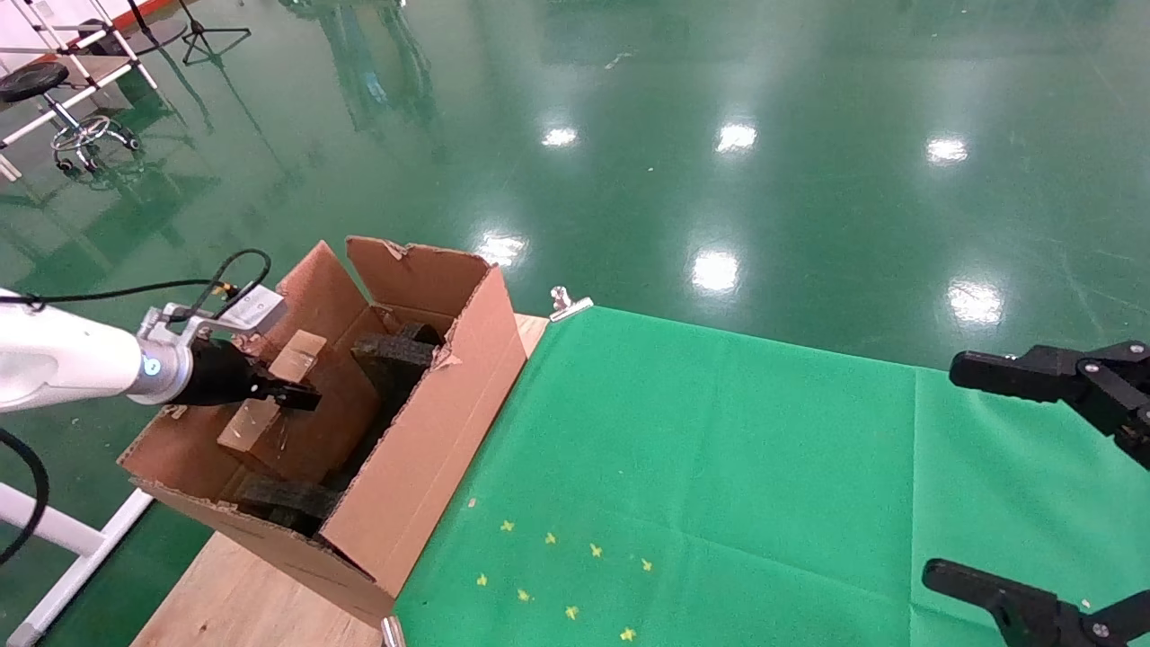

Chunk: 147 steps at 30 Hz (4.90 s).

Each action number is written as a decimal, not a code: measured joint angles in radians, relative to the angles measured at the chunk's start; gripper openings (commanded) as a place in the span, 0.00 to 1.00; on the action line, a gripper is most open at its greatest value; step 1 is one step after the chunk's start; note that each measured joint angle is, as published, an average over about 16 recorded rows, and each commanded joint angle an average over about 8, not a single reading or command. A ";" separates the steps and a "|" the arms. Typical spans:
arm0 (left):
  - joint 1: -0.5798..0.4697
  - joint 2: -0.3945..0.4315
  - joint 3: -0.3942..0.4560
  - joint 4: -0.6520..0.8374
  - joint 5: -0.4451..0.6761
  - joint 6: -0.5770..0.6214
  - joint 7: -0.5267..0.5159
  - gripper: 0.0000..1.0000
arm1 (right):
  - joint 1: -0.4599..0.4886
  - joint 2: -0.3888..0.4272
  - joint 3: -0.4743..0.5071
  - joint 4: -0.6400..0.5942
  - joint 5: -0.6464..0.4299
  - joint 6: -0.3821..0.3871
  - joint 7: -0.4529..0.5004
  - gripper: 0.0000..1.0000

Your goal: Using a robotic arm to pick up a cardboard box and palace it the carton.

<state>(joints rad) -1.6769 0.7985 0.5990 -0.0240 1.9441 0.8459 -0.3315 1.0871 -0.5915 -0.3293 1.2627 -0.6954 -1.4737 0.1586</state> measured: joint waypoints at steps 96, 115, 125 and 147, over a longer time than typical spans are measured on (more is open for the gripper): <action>0.309 -0.163 -0.243 -0.877 -0.817 0.551 0.162 1.00 | 0.000 0.001 -0.001 -0.001 0.001 0.001 -0.001 1.00; 0.538 -0.182 -0.303 -1.176 -1.126 0.628 0.148 1.00 | 0.000 0.001 -0.001 -0.001 0.001 0.001 -0.001 1.00; 0.614 -0.188 -0.323 -1.275 -1.230 0.654 0.143 1.00 | 0.000 0.001 -0.001 -0.001 0.002 0.001 -0.001 1.00; 0.608 -0.188 -0.321 -1.266 -1.221 0.651 0.143 1.00 | 0.000 0.001 -0.001 -0.001 0.002 0.001 -0.001 1.00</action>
<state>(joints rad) -1.0689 0.6104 0.2777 -1.2904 0.7229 1.4973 -0.1886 1.0871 -0.5905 -0.3307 1.2613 -0.6938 -1.4722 0.1575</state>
